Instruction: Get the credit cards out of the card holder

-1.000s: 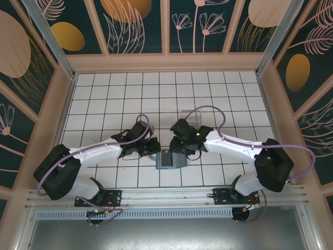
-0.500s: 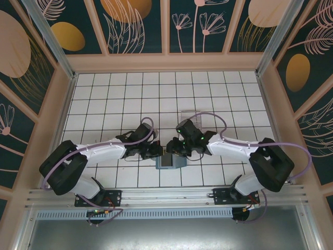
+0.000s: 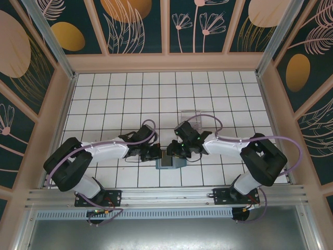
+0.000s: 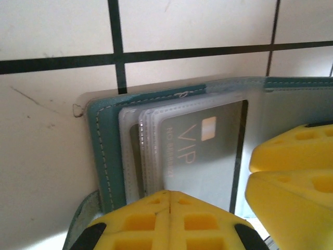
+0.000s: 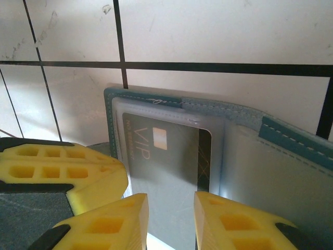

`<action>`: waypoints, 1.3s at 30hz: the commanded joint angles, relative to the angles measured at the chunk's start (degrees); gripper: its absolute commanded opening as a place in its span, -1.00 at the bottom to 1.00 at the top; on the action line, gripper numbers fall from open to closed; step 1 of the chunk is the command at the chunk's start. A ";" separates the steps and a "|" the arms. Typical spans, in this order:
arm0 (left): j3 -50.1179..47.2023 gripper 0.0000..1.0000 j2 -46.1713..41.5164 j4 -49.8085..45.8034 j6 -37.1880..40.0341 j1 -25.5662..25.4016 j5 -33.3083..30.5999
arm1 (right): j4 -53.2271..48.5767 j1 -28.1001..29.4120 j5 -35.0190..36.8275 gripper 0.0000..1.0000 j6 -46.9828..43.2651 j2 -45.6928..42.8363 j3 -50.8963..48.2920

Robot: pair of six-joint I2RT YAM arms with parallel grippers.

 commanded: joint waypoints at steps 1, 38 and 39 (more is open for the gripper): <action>0.59 -0.90 1.18 -2.37 1.67 -0.31 -0.95 | -1.47 -0.30 0.87 -0.42 -1.49 0.90 -1.15; -0.30 -0.92 1.12 -2.56 0.47 -0.45 -1.73 | 2.76 0.07 -1.90 -0.42 -0.40 -0.04 -2.53; -0.29 -0.92 1.12 -2.47 0.46 -0.43 -1.73 | 2.82 0.14 -2.00 -0.42 -0.45 0.15 -2.50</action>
